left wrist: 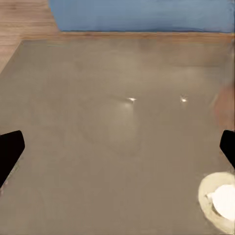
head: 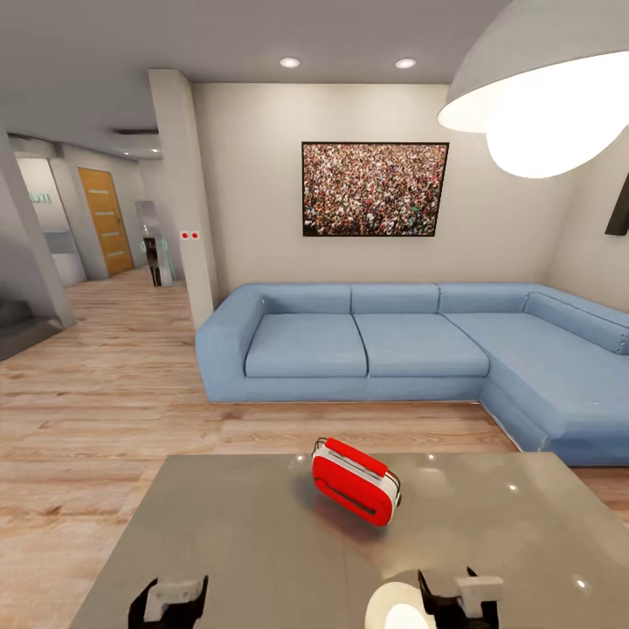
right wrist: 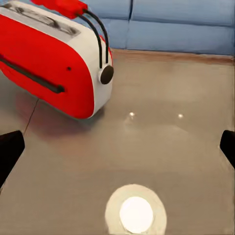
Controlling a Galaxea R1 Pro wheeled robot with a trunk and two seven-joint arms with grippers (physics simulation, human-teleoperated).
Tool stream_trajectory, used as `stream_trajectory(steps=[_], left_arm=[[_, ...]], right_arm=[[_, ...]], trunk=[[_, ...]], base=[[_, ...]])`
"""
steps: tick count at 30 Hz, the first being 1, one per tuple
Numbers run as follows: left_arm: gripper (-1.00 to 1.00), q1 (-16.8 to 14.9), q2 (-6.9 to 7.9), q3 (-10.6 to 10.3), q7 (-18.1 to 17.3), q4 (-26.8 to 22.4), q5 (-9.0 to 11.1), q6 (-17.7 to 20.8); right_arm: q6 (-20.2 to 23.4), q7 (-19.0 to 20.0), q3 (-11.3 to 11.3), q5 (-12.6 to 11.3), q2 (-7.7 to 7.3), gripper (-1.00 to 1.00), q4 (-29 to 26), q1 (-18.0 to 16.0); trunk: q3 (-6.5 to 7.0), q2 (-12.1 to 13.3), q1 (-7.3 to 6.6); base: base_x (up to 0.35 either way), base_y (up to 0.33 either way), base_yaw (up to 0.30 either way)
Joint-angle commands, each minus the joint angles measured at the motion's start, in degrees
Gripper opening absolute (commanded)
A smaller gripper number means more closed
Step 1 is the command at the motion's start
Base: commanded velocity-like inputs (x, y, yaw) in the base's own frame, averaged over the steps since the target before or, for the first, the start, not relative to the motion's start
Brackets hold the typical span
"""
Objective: Turn on the radio receiver that's on the table in the living room.
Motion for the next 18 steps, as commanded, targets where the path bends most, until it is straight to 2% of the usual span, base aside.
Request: stream_trajectory(steps=[1, 2, 3, 4, 6, 7, 8, 10, 11, 14, 18], left_arm=[[1.0, 0.0, -0.93, -0.1, 0.0, -4.3, 0.0, 1.8], [1.0, 0.0, -1.49, -0.1, 0.0, -6.5, 0.0, 3.1], [1.0, 0.0, -2.65, -0.2, 0.0, -10.9, -0.1, 6.4], [1.0, 0.0, -3.18, -0.2, 0.0, -13.1, -0.1, 8.2], [1.0, -0.1, -4.66, -0.4, 0.1, -21.9, -0.2, 16.7], [1.0, -0.1, -4.91, -0.4, 0.1, -24.0, -0.2, 18.8], [1.0, -0.4, -5.34, -0.6, 0.2, -27.7, -0.3, 22.8], [1.0, -2.2, -6.19, -0.9, 0.2, -30.8, -0.4, 27.0], [1.0, -3.2, -6.49, -0.9, 0.3, -31.4, -0.4, 28.0], [1.0, -8.7, -7.3, -1.1, 1.3, -32.0, -0.3, 30.9], [1.0, -16.2, -7.59, -1.1, 7.4, -25.5, -0.2, 32.4]], right_arm=[[3.6, 0.0, 0.0, 0.0, -0.31, 1.0, -4.4, 0.0], [5.3, 0.0, 0.0, 0.0, -0.45, 1.0, -6.6, 0.0], [8.4, 0.0, 0.0, 0.0, -0.69, 1.0, -11.1, 0.0], [10.0, -0.1, -0.1, 0.0, -0.8, 1.0, -13.4, 0.0], [16.8, -0.6, -0.2, 0.1, -1.56, 1.0, -22.8, 0.0], [18.7, -0.9, -0.4, 0.1, -1.79, 1.0, -25.0, 0.0], [22.4, -1.8, -0.7, 0.1, -2.29, 1.0, -29.1, 0.0], [27.0, -3.9, -1.0, 0.0, -3.19, 1.0, -33.3, -0.3], [28.1, -4.7, -1.1, 0.0, -3.49, 1.0, -34.2, -0.7], [32.6, -8.3, -1.3, 0.0, -4.45, 1.0, -36.4, -5.7], [41.5, -10.1, -1.4, 0.0, -4.84, 1.0, -37.1, -12.6]], trunk=[[-0.01, 0.0, 0.0], [-0.01, 0.0, 0.0], [-0.01, 0.0, 0.0], [-0.01, 0.0, 0.0], [-0.01, 0.0, 0.0], [-0.01, 0.0, 0.0], [-0.01, 0.0, 0.0], [-0.01, 0.0, 0.0], [-0.01, 0.0, 0.0], [-0.01, 0.0, 0.0], [-0.01, 0.0, 0.0]], base=[[0.0, 0.0, 0.0], [0.0, 0.0, 0.0], [0.0, 0.0, 0.0], [0.0, 0.0, 0.0], [0.0, 0.0, 0.0], [0.0, 0.0, 0.0], [0.0, 0.0, 0.0], [0.0, 0.0, 0.0], [0.0, 0.0, 0.0], [0.0, 0.0, 0.0], [0.0, 0.0, 0.0]])
